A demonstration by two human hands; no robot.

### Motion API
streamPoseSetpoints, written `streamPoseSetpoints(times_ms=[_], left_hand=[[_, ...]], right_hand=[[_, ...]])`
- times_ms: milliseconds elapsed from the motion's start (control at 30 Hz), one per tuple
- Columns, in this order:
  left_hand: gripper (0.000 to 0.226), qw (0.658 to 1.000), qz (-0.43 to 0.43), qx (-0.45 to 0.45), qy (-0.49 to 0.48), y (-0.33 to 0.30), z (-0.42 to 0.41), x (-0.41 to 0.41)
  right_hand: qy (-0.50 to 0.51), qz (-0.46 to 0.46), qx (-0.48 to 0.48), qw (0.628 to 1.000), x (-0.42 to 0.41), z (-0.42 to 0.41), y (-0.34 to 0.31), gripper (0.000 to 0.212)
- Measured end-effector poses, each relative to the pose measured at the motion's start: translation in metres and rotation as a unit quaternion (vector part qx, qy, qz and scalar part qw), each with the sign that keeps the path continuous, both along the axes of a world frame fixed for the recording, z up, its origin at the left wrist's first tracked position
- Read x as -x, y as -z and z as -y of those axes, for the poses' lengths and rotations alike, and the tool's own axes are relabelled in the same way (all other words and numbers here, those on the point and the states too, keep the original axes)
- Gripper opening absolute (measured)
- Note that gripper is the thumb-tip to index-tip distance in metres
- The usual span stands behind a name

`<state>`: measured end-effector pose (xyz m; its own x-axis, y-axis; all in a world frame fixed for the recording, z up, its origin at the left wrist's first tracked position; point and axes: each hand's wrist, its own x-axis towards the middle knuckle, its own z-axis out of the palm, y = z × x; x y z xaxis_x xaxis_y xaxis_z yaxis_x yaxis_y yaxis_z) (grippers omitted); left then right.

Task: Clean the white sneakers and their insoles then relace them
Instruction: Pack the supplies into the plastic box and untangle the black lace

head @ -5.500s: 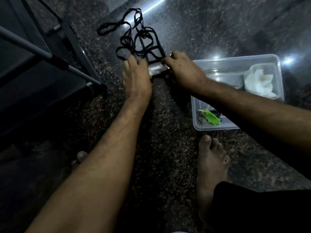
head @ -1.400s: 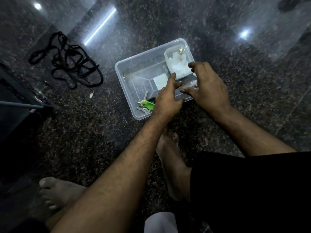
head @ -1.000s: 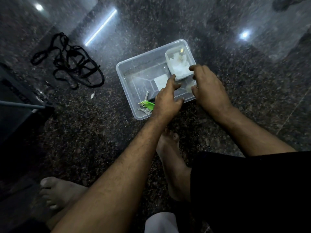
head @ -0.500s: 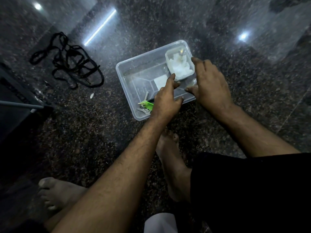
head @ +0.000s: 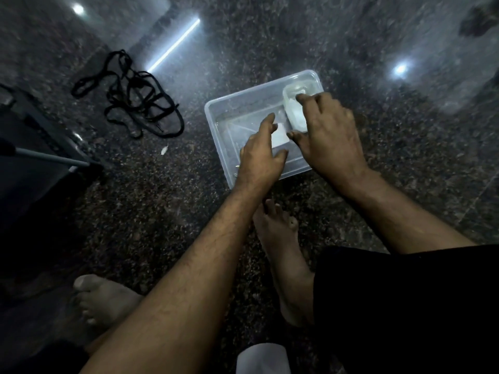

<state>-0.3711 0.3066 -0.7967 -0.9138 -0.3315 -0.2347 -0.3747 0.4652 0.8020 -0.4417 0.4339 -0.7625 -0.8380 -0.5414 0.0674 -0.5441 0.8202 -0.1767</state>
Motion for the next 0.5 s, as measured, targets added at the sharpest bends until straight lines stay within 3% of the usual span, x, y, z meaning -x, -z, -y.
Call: streamPoseSetpoints(times_ms=[233,500], left_hand=[[0.057,0.991,-0.059,0.082,-0.089,-0.01,0.051,-0.027],[0.053,0.979,-0.006,0.16,-0.13,-0.007,0.108,-0.066]], right_hand=[[-0.054,0.023,0.018,0.998,-0.011,0.059,0.008,0.062],[-0.127,0.065,0.005,0.99,-0.029,0.122,0.028,0.065]])
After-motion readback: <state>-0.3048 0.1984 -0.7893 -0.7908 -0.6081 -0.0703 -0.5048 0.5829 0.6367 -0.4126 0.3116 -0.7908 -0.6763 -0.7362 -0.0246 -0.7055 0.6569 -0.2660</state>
